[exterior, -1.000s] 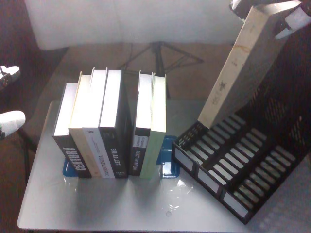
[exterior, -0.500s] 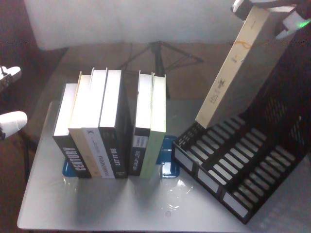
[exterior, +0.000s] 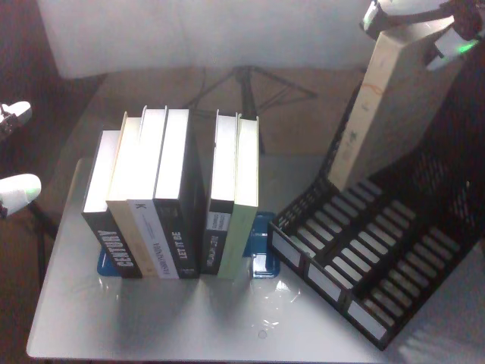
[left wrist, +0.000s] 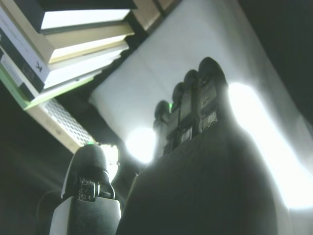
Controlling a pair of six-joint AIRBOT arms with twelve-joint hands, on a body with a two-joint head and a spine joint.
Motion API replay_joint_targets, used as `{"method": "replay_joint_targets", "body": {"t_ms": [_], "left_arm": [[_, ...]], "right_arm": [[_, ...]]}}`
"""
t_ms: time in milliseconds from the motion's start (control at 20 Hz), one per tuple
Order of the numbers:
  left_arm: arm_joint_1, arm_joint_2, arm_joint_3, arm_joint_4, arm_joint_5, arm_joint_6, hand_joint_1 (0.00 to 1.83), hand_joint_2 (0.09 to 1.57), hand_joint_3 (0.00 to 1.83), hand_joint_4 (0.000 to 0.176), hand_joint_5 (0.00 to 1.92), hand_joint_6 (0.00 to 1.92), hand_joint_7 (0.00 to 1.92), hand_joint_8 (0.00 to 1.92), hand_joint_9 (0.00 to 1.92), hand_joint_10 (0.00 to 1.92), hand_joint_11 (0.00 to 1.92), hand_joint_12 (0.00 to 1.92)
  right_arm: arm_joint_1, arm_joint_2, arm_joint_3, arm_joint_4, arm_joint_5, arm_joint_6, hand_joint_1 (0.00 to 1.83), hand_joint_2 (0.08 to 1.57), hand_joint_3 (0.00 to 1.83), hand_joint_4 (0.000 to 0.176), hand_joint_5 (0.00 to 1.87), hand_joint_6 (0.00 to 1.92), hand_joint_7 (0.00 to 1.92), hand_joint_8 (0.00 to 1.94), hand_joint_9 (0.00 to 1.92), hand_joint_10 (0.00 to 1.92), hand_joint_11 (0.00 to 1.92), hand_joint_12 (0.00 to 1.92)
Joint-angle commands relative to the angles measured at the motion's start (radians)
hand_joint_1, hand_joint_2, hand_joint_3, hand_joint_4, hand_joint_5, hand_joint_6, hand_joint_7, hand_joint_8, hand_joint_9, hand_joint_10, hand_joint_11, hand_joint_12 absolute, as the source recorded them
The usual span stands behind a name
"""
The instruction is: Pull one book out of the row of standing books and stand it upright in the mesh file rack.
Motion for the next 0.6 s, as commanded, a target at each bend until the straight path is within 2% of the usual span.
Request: {"method": "replay_joint_targets", "body": {"t_ms": [0,100,200,300,350,500,550], "left_arm": [[0.003,0.001,0.007,-0.024,-0.125,-0.006,0.12,1.32,0.00,0.124,0.00,0.00,0.00,0.00,0.00,0.00,0.00,0.00],[0.006,-0.002,0.008,-0.027,-0.129,-0.009,0.12,1.31,0.00,0.116,0.00,0.00,0.00,0.00,0.00,0.00,0.00,0.00],[0.006,-0.004,0.010,-0.027,-0.128,-0.010,0.11,1.31,0.00,0.131,0.00,0.00,0.00,0.00,0.00,0.00,0.00,0.00],[0.006,-0.005,0.011,-0.028,-0.129,-0.010,0.10,1.30,0.00,0.131,0.00,0.00,0.00,0.00,0.00,0.00,0.00,0.00],[0.007,-0.005,0.011,-0.029,-0.130,-0.011,0.12,1.31,0.00,0.134,0.00,0.00,0.00,0.00,0.00,0.00,0.00,0.00],[0.007,-0.008,0.013,-0.029,-0.129,-0.012,0.12,1.30,0.00,0.139,0.00,0.00,0.00,0.00,0.00,0.00,0.00,0.00],[0.008,-0.010,0.015,-0.029,-0.128,-0.014,0.12,1.30,0.00,0.130,0.00,0.00,0.00,0.00,0.00,0.00,0.00,0.00]], "right_arm": [[0.003,0.004,0.007,-0.008,-0.098,-0.003,1.34,1.22,0.00,0.000,0.76,1.27,0.80,1.28,0.71,1.53,0.46,1.71],[-0.002,-0.007,0.017,-0.009,-0.102,-0.003,1.34,1.22,0.00,0.000,0.78,1.29,0.78,1.27,0.68,1.54,0.42,1.70],[-0.008,-0.015,0.026,-0.011,-0.108,-0.001,1.34,1.21,0.00,0.000,0.79,1.27,0.79,1.25,0.71,1.52,0.48,1.68],[-0.011,-0.023,0.035,-0.011,-0.113,-0.001,1.34,1.22,0.00,0.000,0.79,1.23,0.78,1.29,0.70,1.56,0.49,1.71],[-0.014,-0.029,0.044,-0.011,-0.115,0.003,1.35,1.21,0.00,0.000,0.80,1.22,0.80,1.26,0.71,1.52,0.50,1.66],[-0.020,-0.045,0.072,-0.102,-0.118,0.087,1.35,1.20,0.00,0.000,0.79,1.26,0.81,1.21,0.73,1.49,0.52,1.60],[-0.024,-0.045,0.080,-0.104,-0.121,0.096,1.34,1.21,0.00,0.000,0.77,1.28,0.79,1.25,0.74,1.49,0.52,1.61]]}}
